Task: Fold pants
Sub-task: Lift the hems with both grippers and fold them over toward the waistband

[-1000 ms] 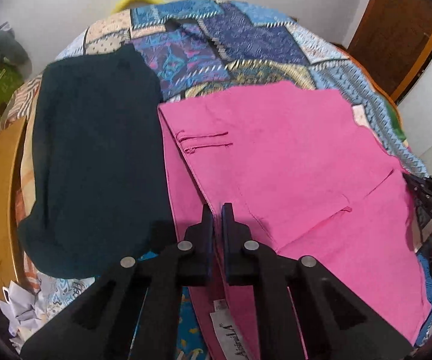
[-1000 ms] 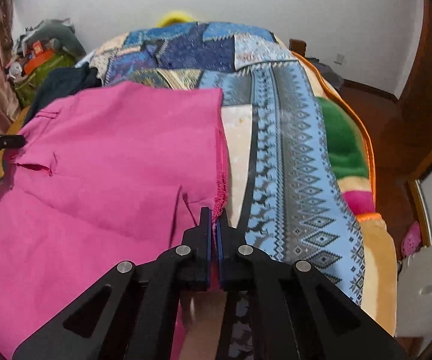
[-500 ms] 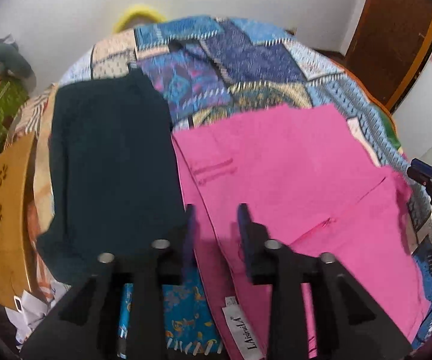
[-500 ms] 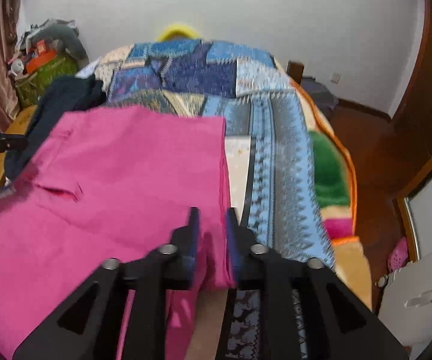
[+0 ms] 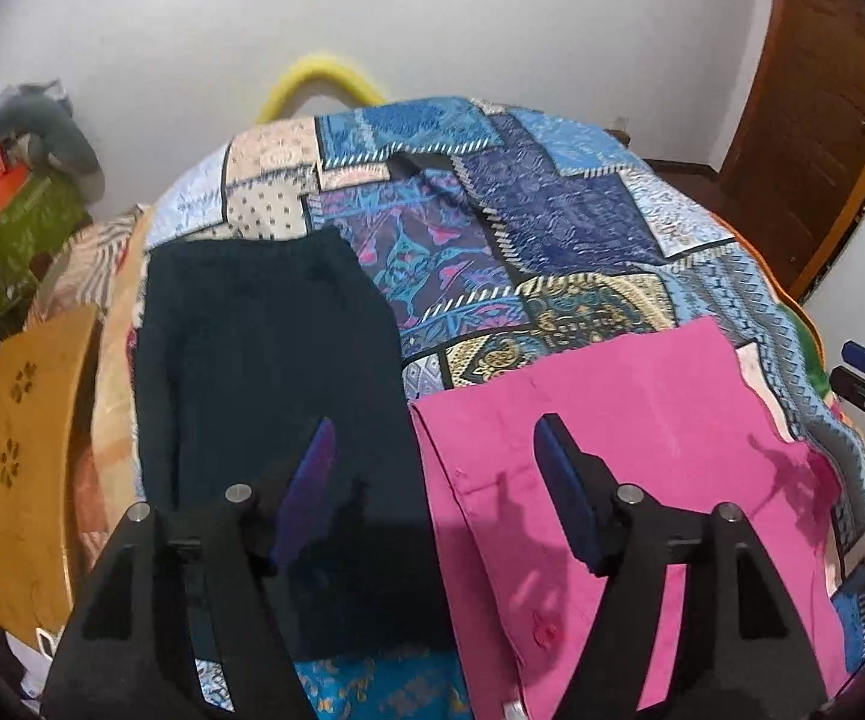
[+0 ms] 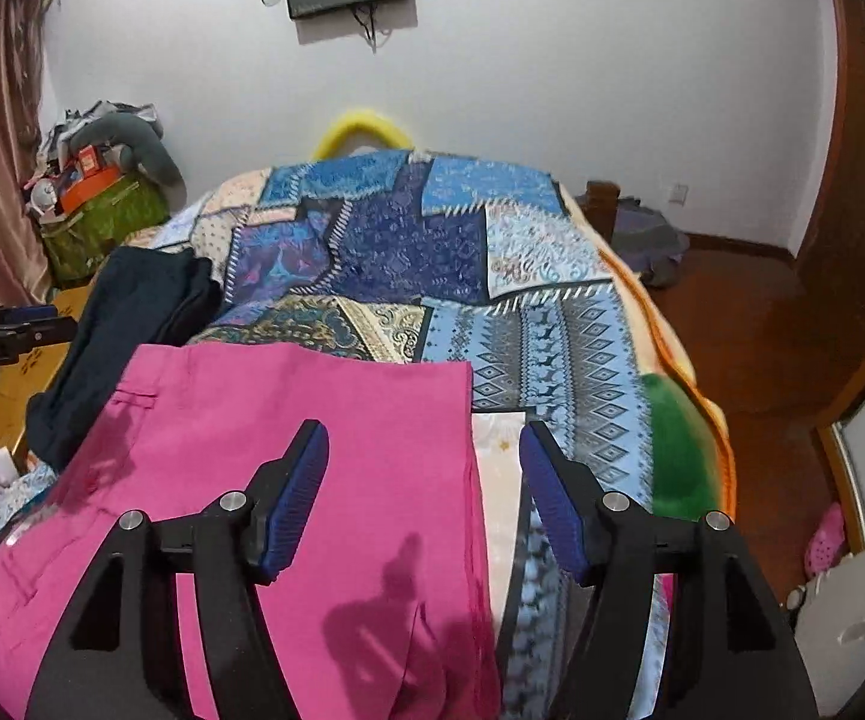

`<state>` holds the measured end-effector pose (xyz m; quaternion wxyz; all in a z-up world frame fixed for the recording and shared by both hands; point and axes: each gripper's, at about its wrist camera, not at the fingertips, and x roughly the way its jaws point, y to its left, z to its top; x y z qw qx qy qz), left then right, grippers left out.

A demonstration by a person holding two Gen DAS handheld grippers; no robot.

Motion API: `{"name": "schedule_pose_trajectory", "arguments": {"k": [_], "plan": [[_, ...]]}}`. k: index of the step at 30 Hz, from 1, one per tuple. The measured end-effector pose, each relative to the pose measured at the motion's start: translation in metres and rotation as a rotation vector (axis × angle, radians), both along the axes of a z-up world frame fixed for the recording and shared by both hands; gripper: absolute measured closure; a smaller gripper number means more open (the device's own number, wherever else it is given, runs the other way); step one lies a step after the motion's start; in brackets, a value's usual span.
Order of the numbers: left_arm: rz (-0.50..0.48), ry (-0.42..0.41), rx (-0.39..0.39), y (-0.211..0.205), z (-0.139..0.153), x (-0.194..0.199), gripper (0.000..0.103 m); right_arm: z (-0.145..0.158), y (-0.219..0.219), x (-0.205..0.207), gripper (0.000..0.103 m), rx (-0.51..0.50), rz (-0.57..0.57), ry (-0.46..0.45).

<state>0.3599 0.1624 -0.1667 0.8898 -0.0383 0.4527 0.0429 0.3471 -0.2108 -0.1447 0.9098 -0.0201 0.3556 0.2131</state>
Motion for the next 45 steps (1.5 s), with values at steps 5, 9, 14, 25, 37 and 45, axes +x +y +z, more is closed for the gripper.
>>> {"name": "schedule_pose_trajectory", "arguments": {"k": [5,9,14,25,37,45], "plan": [[0.010,0.082,-0.056,0.012,-0.036,0.022,0.049,-0.022,0.006,0.033,0.041,-0.015,0.003,0.064],[-0.004,0.139,-0.094,0.014,-0.061,0.034,0.063,-0.042,0.006,0.062,0.041,0.000,-0.004,0.140],[-0.011,0.144,-0.080,0.010,-0.074,0.042,0.065,-0.061,0.014,0.094,0.041,0.004,-0.007,0.204],[-0.036,0.154,-0.100,-0.001,-0.086,0.054,0.100,-0.088,0.050,0.116,0.069,-0.092,0.025,0.229],[-0.004,0.036,-0.065,0.008,-0.030,0.032,0.100,-0.033,0.054,0.093,0.099,-0.122,0.026,0.023],[-0.010,-0.056,-0.058,0.003,0.030,0.007,0.100,0.045,0.047,0.064,0.100,-0.034,0.031,-0.096]]}}
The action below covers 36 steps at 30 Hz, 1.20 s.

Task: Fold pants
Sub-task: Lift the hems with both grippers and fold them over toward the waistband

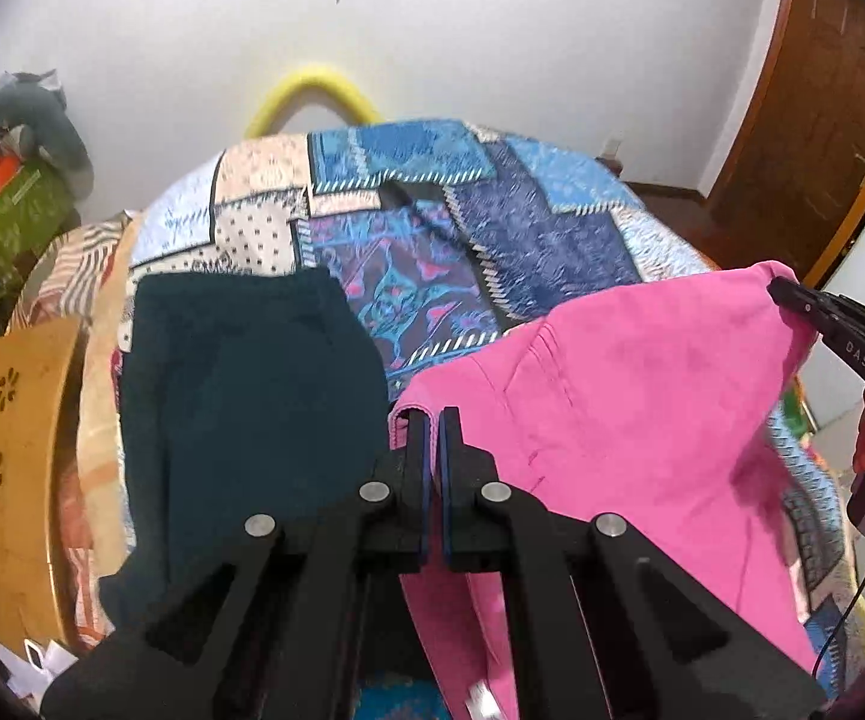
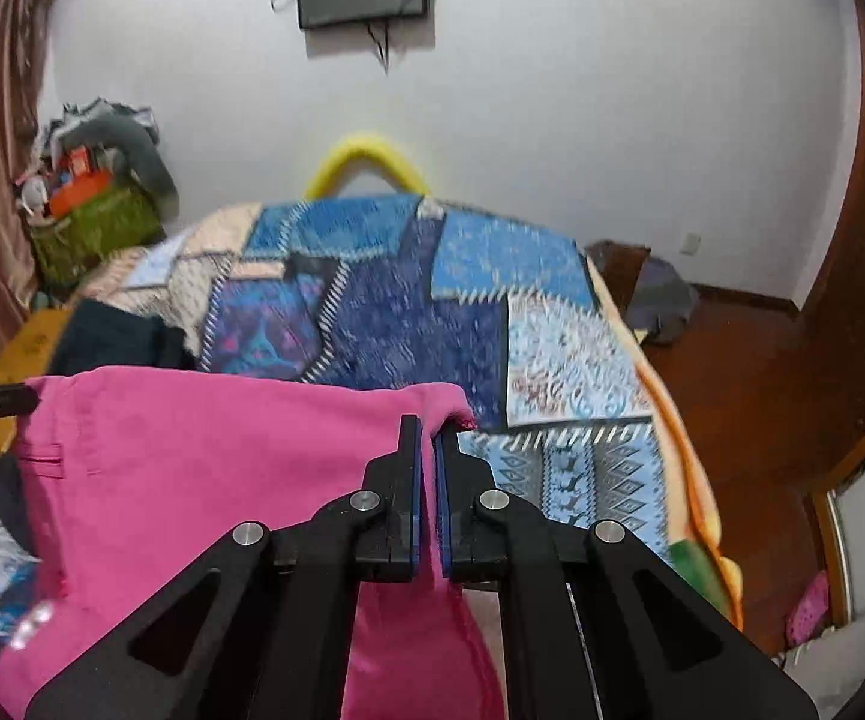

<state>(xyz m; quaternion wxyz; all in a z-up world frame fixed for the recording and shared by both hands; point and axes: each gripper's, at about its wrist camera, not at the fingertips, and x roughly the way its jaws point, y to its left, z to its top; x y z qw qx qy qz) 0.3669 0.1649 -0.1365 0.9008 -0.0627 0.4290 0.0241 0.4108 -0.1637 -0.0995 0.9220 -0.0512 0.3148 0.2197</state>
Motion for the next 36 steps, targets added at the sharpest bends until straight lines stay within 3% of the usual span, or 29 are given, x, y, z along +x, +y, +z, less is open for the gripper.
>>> {"name": "schedule_pose_trajectory", "arguments": {"k": [4,17,27,36], "plan": [[-0.027,-0.019,0.013,-0.011,0.017,-0.023,0.100,0.015,-0.013,-0.027,0.100,0.037,0.021,-0.006],[-0.116,-0.050,0.051,-0.056,0.032,-0.114,0.100,0.011,-0.051,-0.109,0.100,0.101,0.021,-0.026],[-0.152,-0.039,0.088,-0.077,0.013,-0.173,0.100,-0.009,-0.083,-0.157,0.100,0.125,0.018,0.023],[-0.164,0.033,0.058,-0.081,-0.023,-0.208,0.100,-0.047,-0.085,-0.202,0.100,0.053,0.044,0.083]]}}
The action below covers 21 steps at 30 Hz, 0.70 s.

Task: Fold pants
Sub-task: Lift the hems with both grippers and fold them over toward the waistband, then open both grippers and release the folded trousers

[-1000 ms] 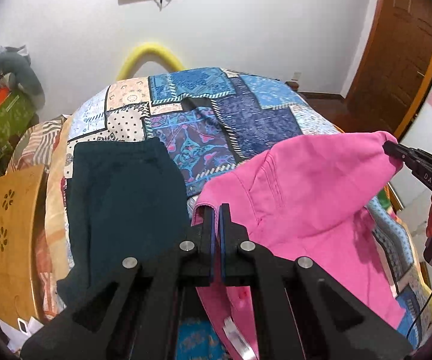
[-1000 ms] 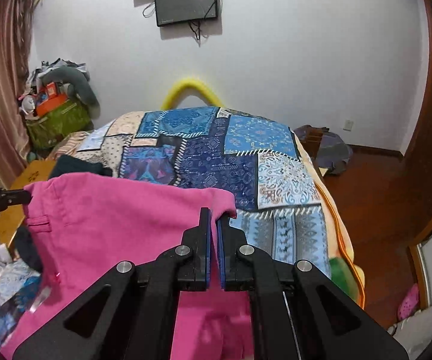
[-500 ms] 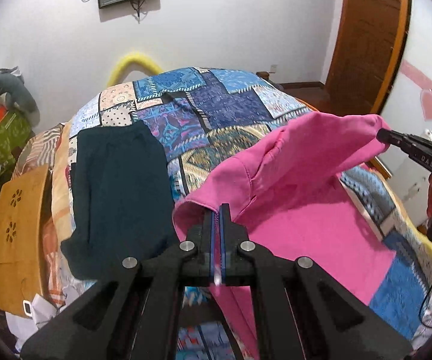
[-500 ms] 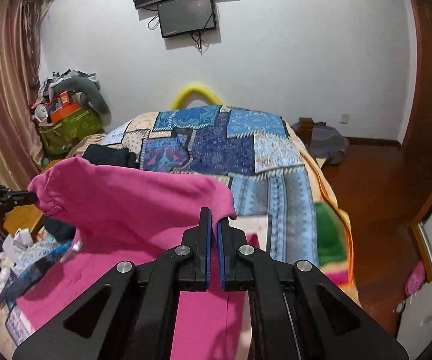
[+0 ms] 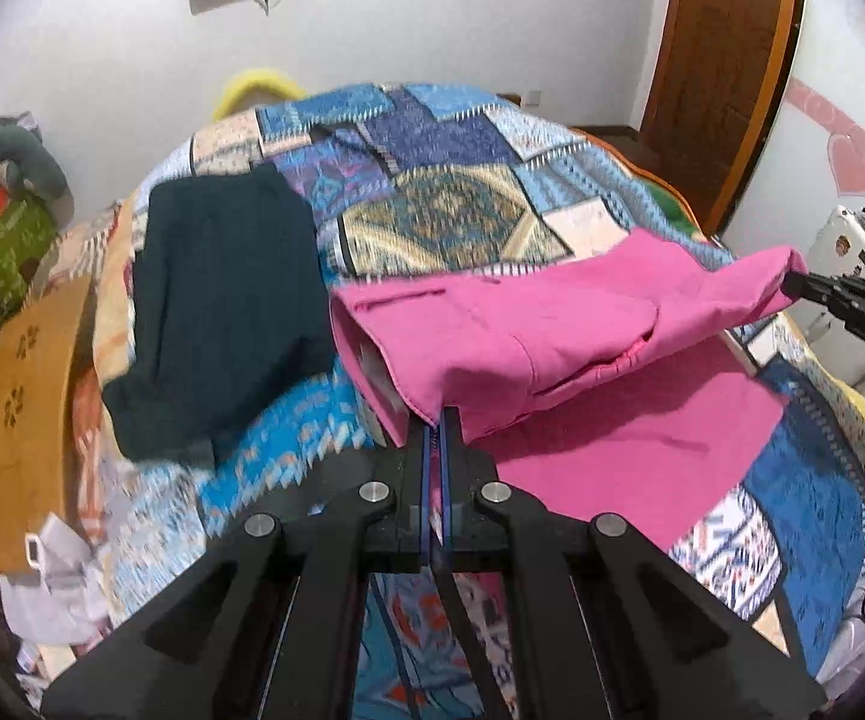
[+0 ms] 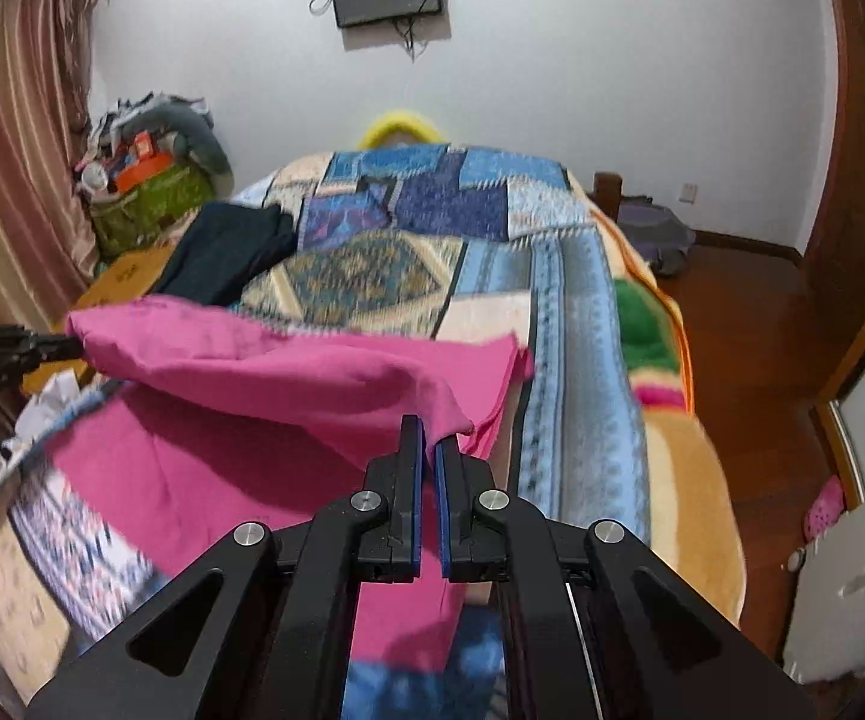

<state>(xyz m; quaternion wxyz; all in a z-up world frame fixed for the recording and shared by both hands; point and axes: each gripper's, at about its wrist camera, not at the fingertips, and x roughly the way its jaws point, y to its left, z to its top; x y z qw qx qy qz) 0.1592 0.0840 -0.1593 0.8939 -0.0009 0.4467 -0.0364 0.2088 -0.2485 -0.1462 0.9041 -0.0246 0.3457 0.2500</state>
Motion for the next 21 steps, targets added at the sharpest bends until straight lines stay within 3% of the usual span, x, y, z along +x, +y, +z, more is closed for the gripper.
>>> {"name": "schedule_pose_trajectory", "arguments": {"k": [8,13,17,21], "plan": [[-0.022,0.045,-0.014,-0.009,-0.016,-0.023,0.100,-0.039,-0.003,-0.019,0.100,-0.055,-0.025,0.063],[-0.014,0.056,-0.014,-0.012,-0.018,-0.034,0.099,-0.047,-0.008,-0.026,0.099,-0.060,-0.027,0.106],[-0.005,0.045,0.029,-0.014,-0.011,-0.043,0.090,-0.041,-0.010,-0.039,0.099,-0.067,0.001,0.104],[0.023,0.004,0.071,-0.013,0.003,-0.048,0.065,-0.026,-0.013,-0.049,0.098,-0.053,0.009,0.065]]}}
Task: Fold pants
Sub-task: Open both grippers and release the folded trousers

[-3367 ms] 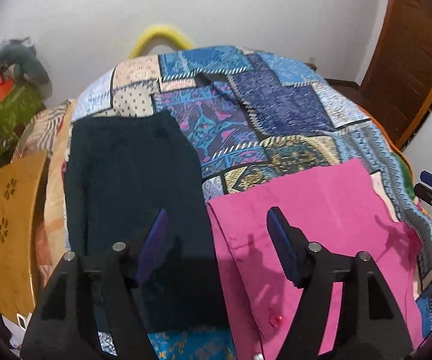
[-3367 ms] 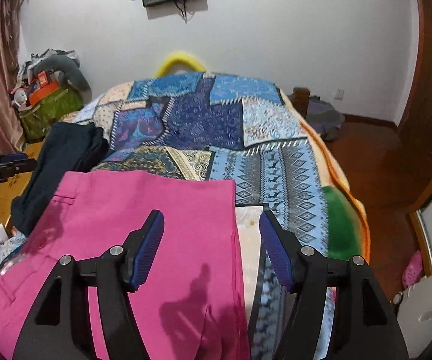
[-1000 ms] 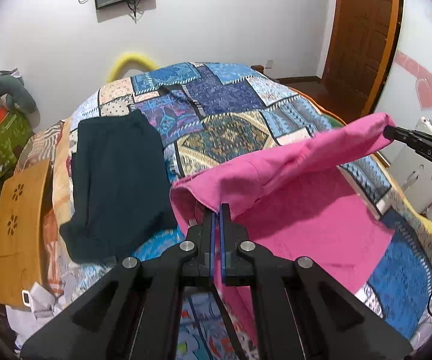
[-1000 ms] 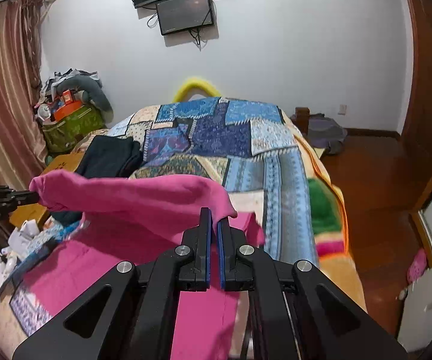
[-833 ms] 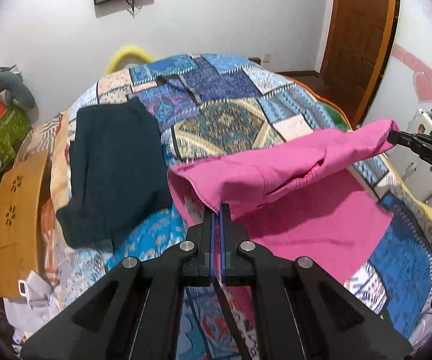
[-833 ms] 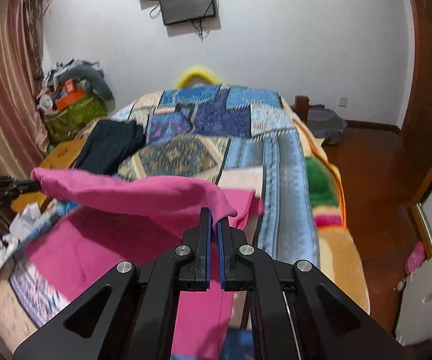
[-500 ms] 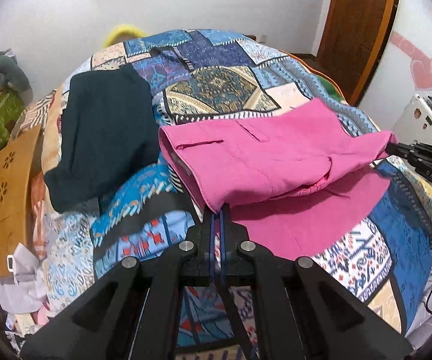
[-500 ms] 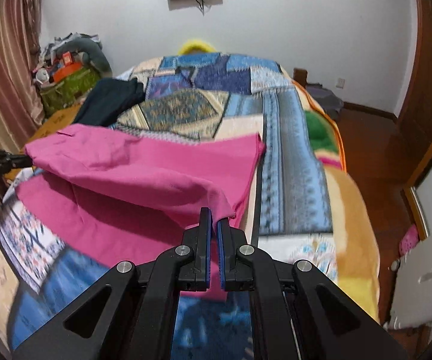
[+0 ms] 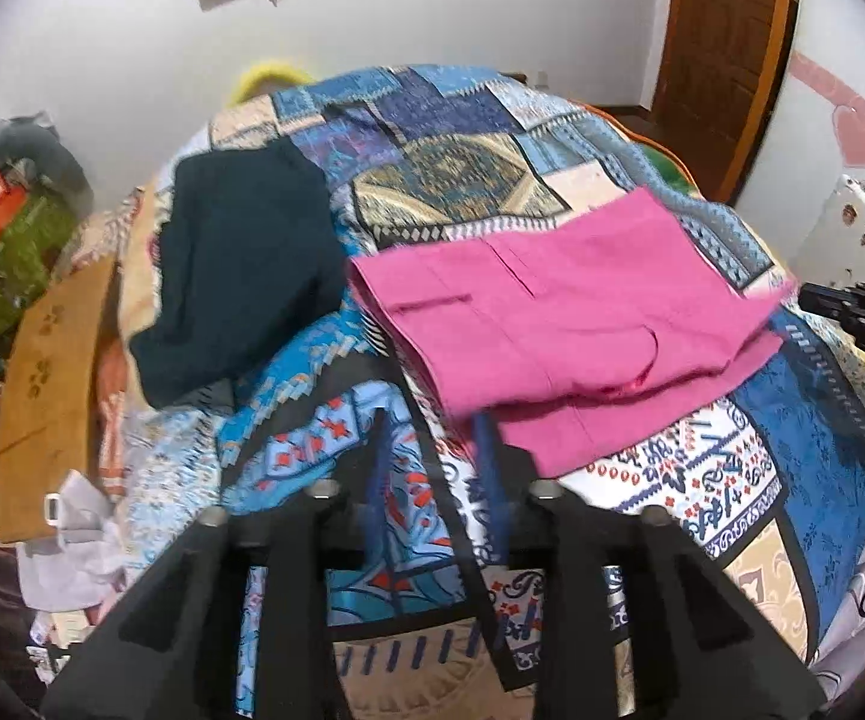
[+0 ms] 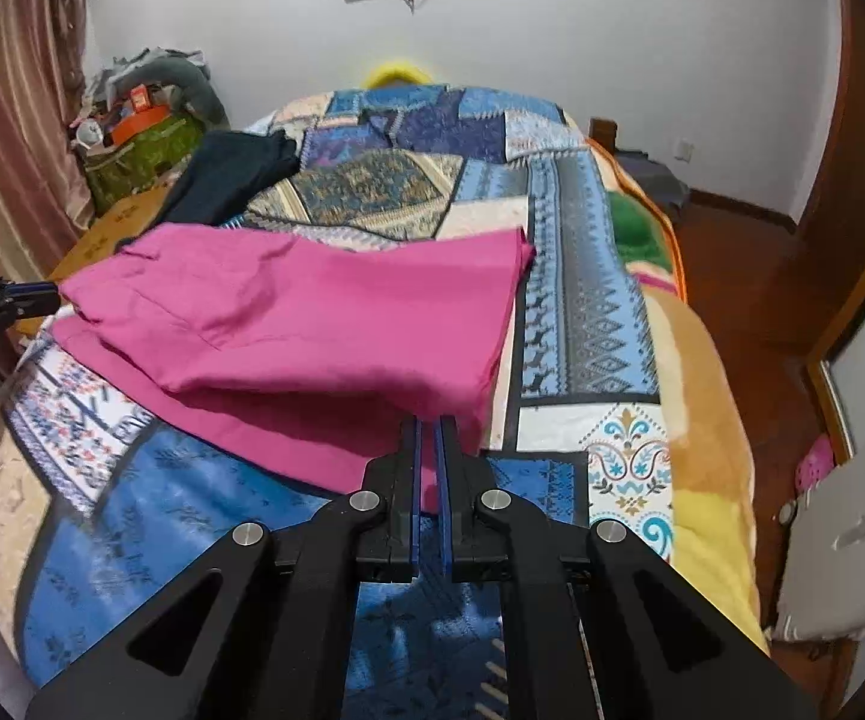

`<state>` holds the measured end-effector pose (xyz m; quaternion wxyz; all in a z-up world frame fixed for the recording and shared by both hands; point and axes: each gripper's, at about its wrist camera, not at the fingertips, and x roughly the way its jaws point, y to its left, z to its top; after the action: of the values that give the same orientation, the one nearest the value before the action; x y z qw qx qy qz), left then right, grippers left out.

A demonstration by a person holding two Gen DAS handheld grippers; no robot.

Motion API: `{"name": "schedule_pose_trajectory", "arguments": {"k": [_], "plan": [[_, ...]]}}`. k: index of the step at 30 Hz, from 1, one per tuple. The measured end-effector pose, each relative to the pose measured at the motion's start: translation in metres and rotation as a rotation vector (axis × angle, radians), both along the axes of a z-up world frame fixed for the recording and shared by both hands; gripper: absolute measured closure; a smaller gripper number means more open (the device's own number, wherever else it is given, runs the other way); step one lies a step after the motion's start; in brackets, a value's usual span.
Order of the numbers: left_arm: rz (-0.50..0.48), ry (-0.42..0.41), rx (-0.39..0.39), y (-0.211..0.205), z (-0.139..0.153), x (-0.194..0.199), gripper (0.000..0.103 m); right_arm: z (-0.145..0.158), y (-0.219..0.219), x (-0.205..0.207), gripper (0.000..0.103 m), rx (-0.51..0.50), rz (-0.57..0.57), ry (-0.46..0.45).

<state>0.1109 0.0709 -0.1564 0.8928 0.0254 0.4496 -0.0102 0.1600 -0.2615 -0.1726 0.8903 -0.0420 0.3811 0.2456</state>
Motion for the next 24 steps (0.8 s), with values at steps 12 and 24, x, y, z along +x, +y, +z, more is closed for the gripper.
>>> {"name": "schedule_pose_trajectory", "arguments": {"k": [12,24], "plan": [[-0.052,-0.032,0.030,-0.023,0.016,0.015,0.031,0.008,0.063,-0.017,0.063,-0.061,0.216,-0.050],[-0.184,0.059,0.072,-0.064,-0.013,0.035,0.030,-0.020,0.101,-0.002,0.064,-0.151,0.330,-0.003]]}}
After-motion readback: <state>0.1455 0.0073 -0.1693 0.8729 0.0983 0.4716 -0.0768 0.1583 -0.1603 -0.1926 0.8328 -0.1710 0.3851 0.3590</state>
